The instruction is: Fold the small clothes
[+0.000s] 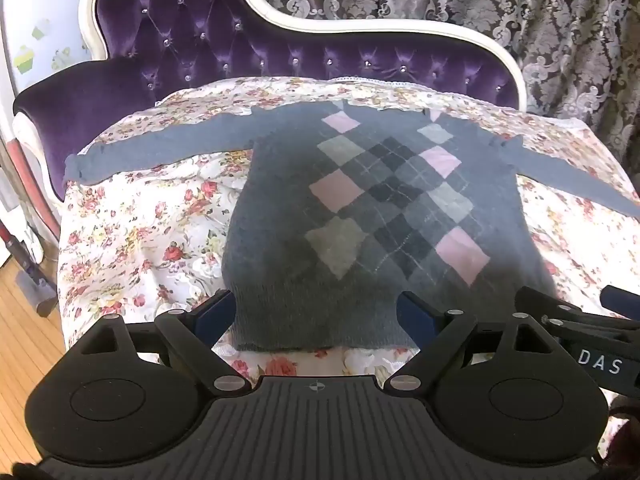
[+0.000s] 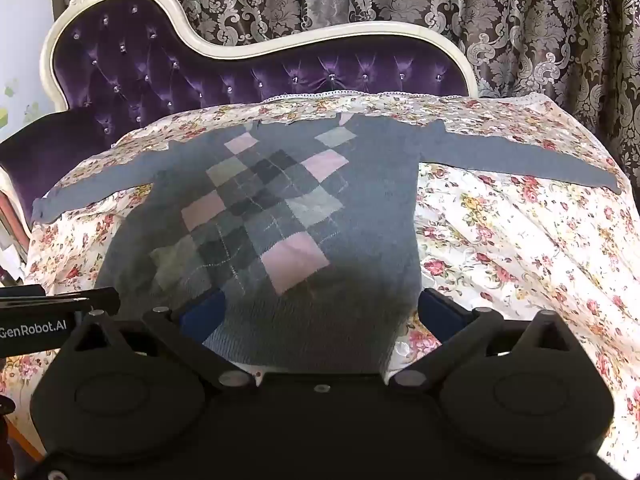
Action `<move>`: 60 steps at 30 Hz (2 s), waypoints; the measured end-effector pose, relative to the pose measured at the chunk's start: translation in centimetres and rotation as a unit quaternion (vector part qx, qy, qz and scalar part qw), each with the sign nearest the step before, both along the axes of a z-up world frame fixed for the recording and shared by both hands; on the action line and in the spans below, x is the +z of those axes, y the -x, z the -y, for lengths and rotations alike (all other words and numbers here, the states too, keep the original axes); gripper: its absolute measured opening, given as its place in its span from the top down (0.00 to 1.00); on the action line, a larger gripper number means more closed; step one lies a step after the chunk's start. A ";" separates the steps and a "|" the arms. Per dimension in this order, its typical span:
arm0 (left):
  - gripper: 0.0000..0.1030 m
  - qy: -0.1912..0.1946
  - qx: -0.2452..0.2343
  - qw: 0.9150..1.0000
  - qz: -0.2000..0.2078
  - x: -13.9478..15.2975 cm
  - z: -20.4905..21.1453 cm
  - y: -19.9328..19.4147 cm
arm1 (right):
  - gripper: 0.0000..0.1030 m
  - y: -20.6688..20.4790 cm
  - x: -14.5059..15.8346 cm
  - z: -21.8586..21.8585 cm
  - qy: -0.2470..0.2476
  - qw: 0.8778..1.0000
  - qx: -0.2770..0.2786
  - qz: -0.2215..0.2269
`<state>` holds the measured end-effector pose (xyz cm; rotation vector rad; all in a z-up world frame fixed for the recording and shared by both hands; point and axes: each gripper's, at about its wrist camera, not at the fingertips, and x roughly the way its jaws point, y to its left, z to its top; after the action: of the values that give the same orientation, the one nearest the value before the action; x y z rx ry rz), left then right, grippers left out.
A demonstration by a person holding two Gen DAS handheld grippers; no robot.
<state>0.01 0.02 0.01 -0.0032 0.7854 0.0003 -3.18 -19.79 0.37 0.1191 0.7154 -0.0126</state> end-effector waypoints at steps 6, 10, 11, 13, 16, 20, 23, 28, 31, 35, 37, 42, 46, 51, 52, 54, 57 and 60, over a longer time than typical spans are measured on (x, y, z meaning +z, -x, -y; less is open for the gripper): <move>0.15 0.004 0.002 1.000 -0.001 -0.1 0.3 0.4 | 0.01 0.2 0.1 0.0 0.000 1.000 0.001 0.004; 0.15 0.000 0.001 1.000 -0.006 -0.3 0.4 0.7 | 0.01 0.0 0.1 -0.1 0.005 1.000 -0.001 -0.002; 0.15 0.000 0.002 1.000 -0.007 -0.4 0.4 0.7 | 0.01 0.1 0.1 -0.1 0.007 1.000 -0.002 -0.003; 0.15 0.000 0.004 1.000 -0.009 -0.5 0.3 0.9 | 0.01 0.7 -0.5 -0.7 0.013 1.000 -0.004 -0.008; 0.15 0.001 0.002 1.000 -0.017 -0.7 0.0 0.3 | 0.01 0.4 -0.4 -0.6 0.019 1.000 -0.006 -0.017; 0.15 -0.003 0.004 1.000 -0.020 -0.8 -0.1 0.2 | 0.01 0.2 -0.3 -0.5 0.023 0.999 -0.008 -0.022; 0.15 -0.004 0.006 1.000 -0.022 -0.9 -0.1 0.1 | 0.01 0.2 -0.3 -0.5 0.025 0.999 -0.009 -0.023; 0.15 -0.005 0.006 1.000 -0.027 -1.0 -0.1 -0.1 | 0.01 0.0 -0.4 -0.7 0.028 0.999 -0.009 -0.022; 0.15 -0.004 0.004 1.000 -0.030 -1.2 0.0 -0.2 | 0.01 -0.2 -0.4 -0.8 0.028 0.999 -0.009 -0.022; 0.15 -0.005 0.002 1.000 -0.031 -1.3 0.0 -0.3 | 0.01 -0.2 -0.4 -0.8 0.028 0.999 -0.009 -0.022; 0.15 -0.004 0.002 0.999 -0.032 -1.4 0.0 -0.4 | 0.01 -0.3 -0.4 -0.8 0.029 0.999 -0.008 -0.023; 0.15 -0.005 0.002 0.999 -0.037 -1.6 0.1 -0.6 | 0.01 -0.5 -0.5 -1.0 0.028 0.999 -0.007 -0.024; 0.15 -0.004 0.003 0.999 -0.040 -1.7 0.1 -0.6 | 0.01 -0.6 -0.7 -1.1 0.028 0.999 -0.005 -0.025; 0.15 -0.003 0.003 0.999 -0.040 -1.7 0.1 -0.7 | 0.01 -0.7 -0.7 -1.1 0.028 0.999 -0.003 -0.027; 0.15 -0.003 0.003 0.999 -0.041 -1.8 0.0 -0.7 | 0.01 -0.7 -0.7 -1.1 0.027 0.999 -0.003 -0.028; 0.15 -0.002 0.003 0.999 -0.042 -1.8 0.0 -0.8 | 0.01 -0.7 -0.7 -1.1 0.028 0.999 -0.003 -0.028; 0.15 -0.001 0.002 0.999 -0.044 -2.0 0.0 -0.8 | 0.01 -0.8 -0.8 -1.2 0.028 0.999 -0.002 -0.030; 0.15 0.001 0.002 0.999 -0.046 -2.1 -0.1 -0.9 | 0.01 -0.8 -0.9 -1.3 0.027 0.999 -0.001 -0.032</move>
<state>0.89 0.08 -2.08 -0.0057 0.8772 0.0037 -2.39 -18.53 -0.50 0.0676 0.7789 -0.0383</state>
